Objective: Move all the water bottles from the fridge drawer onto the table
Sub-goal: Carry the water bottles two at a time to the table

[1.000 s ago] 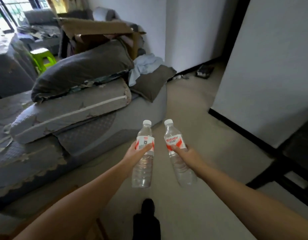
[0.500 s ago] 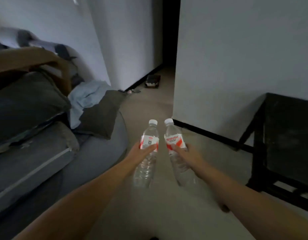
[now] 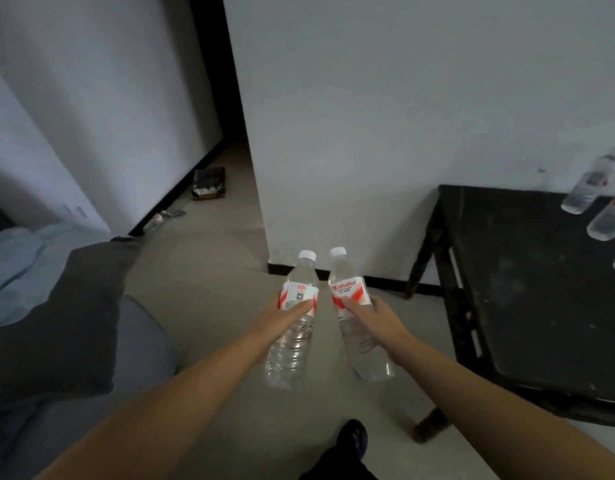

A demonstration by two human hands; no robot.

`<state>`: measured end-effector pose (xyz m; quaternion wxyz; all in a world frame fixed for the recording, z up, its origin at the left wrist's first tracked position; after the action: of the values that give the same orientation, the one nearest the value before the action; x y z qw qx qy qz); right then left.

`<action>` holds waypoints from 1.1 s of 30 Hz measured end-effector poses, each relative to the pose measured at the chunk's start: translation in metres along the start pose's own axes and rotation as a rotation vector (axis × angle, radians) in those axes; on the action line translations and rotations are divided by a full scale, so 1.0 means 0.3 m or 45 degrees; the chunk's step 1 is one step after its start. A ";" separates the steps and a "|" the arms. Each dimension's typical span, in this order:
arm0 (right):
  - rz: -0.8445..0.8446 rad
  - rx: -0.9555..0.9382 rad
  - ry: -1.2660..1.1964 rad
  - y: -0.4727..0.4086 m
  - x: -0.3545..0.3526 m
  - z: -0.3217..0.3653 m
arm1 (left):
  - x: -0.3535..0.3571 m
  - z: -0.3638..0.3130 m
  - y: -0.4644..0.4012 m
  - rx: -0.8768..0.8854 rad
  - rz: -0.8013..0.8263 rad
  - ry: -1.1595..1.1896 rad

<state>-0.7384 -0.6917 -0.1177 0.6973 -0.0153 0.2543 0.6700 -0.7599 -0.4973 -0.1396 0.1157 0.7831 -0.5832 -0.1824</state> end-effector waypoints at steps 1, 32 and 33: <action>-0.023 0.014 -0.027 -0.058 -0.012 0.022 | 0.030 -0.032 -0.067 0.006 0.012 0.008; -0.965 0.551 -0.545 -1.340 -0.585 0.200 | 1.248 -0.892 -1.446 0.204 0.942 -0.506; -1.001 0.568 -0.578 -1.351 -0.599 0.186 | 1.292 -0.895 -1.453 0.218 0.966 -0.528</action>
<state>-0.3332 -0.8791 -0.1313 0.9208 0.1854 0.2083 0.2726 -0.1689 -0.7484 -0.1263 -0.0103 0.4671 -0.8534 -0.2313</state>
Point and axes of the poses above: each hand's wrist, its own y-axis away from the middle knuckle, its own x-axis out of the palm, z = x × y, the point moved 4 cm from there along -y, towards the middle knuckle, and after that the axes turned 12 degrees about -z, right-handed, at the moved point
